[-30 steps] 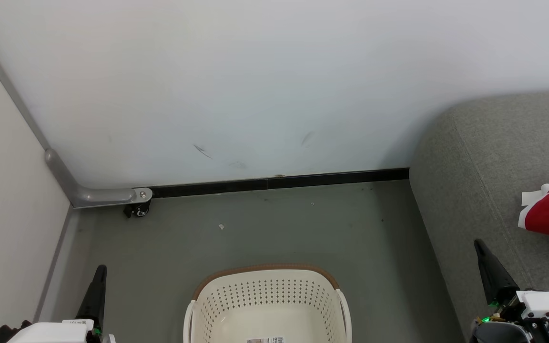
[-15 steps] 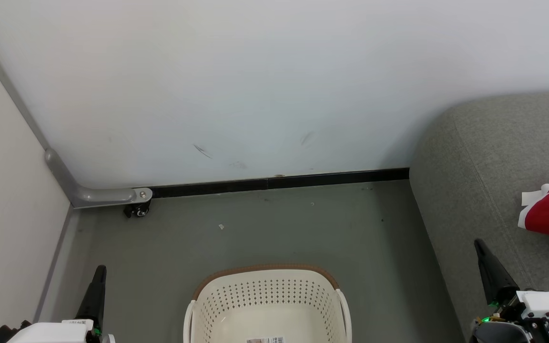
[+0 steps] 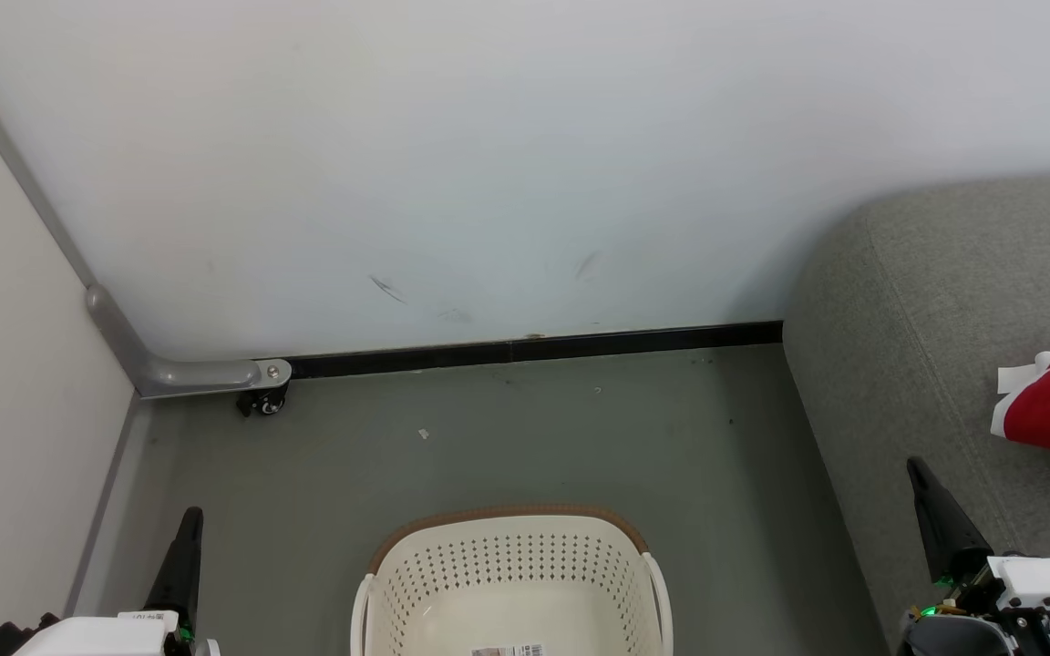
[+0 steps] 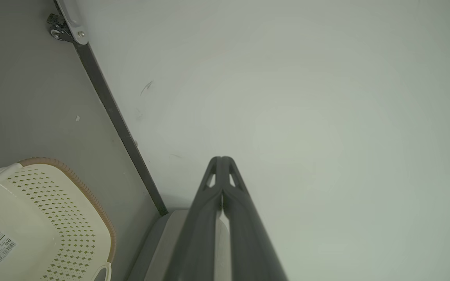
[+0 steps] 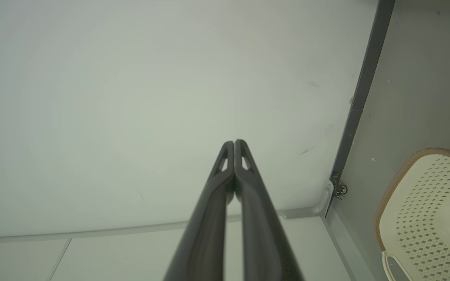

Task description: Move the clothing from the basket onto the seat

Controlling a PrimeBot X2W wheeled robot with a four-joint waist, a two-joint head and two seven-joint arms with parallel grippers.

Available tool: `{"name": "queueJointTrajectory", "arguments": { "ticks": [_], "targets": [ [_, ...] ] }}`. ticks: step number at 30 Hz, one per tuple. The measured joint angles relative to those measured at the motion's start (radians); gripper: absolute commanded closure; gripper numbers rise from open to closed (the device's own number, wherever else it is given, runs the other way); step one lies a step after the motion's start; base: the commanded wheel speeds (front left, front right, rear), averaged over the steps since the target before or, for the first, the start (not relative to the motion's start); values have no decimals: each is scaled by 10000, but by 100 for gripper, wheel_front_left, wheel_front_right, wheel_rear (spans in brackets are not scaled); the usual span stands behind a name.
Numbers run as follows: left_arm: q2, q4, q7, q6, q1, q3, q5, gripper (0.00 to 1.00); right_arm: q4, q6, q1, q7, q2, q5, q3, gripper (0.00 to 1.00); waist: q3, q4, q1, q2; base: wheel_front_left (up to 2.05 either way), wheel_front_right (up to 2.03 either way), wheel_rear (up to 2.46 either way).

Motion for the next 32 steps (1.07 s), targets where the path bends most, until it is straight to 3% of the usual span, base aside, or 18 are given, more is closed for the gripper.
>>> {"name": "queueJointTrajectory", "arguments": {
  "ticks": [32],
  "targets": [
    [-13,4,2,-2,-3,29,0,100,2,0,-35,58,12,-2,-35,100,1,1,-1,0,0,0,0]
  ]
}}
